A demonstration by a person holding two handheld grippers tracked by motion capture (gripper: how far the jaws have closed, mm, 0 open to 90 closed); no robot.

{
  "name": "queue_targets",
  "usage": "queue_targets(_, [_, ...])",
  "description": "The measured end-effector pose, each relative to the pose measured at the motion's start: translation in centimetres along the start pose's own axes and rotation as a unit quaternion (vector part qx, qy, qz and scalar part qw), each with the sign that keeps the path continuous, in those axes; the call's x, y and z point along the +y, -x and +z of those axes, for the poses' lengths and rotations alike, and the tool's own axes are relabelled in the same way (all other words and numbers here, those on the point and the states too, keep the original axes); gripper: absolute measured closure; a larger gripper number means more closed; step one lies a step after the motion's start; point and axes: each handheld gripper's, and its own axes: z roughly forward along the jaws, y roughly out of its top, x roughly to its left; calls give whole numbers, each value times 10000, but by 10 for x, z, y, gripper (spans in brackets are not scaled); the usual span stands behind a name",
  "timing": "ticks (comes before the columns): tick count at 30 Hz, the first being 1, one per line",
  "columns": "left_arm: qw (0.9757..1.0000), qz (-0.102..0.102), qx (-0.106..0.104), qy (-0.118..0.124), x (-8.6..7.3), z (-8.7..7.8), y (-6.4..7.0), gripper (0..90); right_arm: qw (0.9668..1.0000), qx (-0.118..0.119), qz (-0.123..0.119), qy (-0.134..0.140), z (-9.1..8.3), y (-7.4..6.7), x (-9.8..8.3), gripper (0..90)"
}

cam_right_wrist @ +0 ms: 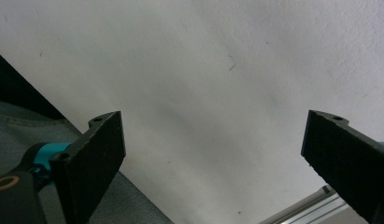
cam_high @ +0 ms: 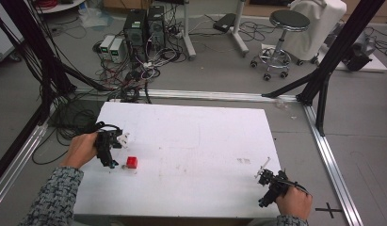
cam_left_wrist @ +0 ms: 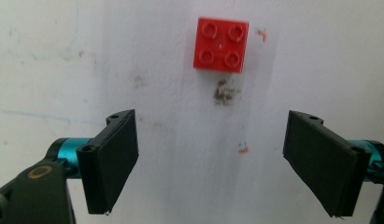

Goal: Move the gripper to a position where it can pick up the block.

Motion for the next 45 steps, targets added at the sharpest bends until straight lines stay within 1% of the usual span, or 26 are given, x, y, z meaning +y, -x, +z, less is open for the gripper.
queue_targets(2, [10000, 90, 18, -33, 4, 4, 0, 185, 10000, 4, -18, 3, 0, 1, 0, 56])
queue_targets(4, [9998, 184, 10, 16, 7, 6, 0, 186, 10000, 2, -6, 16, 0, 1, -1, 56])
queue_targets(5, [9995, 307, 10, 3, 9, 9, 0, 186, 10000, 2, -6, 16, 0, 1, -1, 56])
queue_targets(7, [9988, 485, -80, -39, 13, 12, 0, 186, 10000, -13, 1, 29, 0, 1, -1, 56])
queue_targets(8, [9986, 509, -99, -44, 14, 13, 0, 186, 10000, -5, -1, 27, 0, 1, -1, 56])
queue_targets(9, [9987, 484, -137, -81, 16, 15, 0, 184, 10000, -6, -6, 19, 1, 1, -1, 56])
queue_targets(12, [9980, 572, -248, -125, 19, 19, -1, 184, 10000, -5, -4, -1, 0, 1, -1, 56])
queue_targets(15, [9968, 733, -269, -145, 22, 25, 0, 184, 10000, -1, -11, 23, 0, 1, -1, 56])
queue_targets(16, [9965, 769, -263, -190, 24, 26, 0, 184, 10000, 4, -12, 25, 0, 1, -1, 56])
queue_targets(21, [9947, 947, -323, -239, 28, 35, 0, 185, 10000, 7, -42, 26, 0, 0, 0, 56])
queue_targets(28, [9930, 1050, -335, -420, 37, 46, -2, 185, 10000, 16, -39, 27, 0, 0, 1, 56])
queue_targets(33, [9928, 1048, -338, -480, 41, 50, -4, 185, 10000, 22, -62, 35, 0, 0, 0, 56])
queue_targets(34, [9929, 1038, -346, -476, 41, 52, -4, 184, 9999, 29, -105, 40, 0, 0, 1, 56])
queue_targets(38, [9924, 1022, -405, -556, 43, 56, -3, 185, 9999, 40, -95, 24, 0, 0, 2, 56])
queue_targets(40, [9922, 1041, -401, -560, 44, 56, -3, 185, 10000, 40, -86, 26, 0, -1, 2, 56])
queue_targets(43, [9929, 999, -390, -508, 43, 55, -3, 185, 10000, 36, -85, 24, 0, -1, 2, 56])
queue_targets(45, [9930, 1010, -370, -488, 42, 52, -3, 185, 10000, 29, -79, 29, 0, -1, 2, 56])
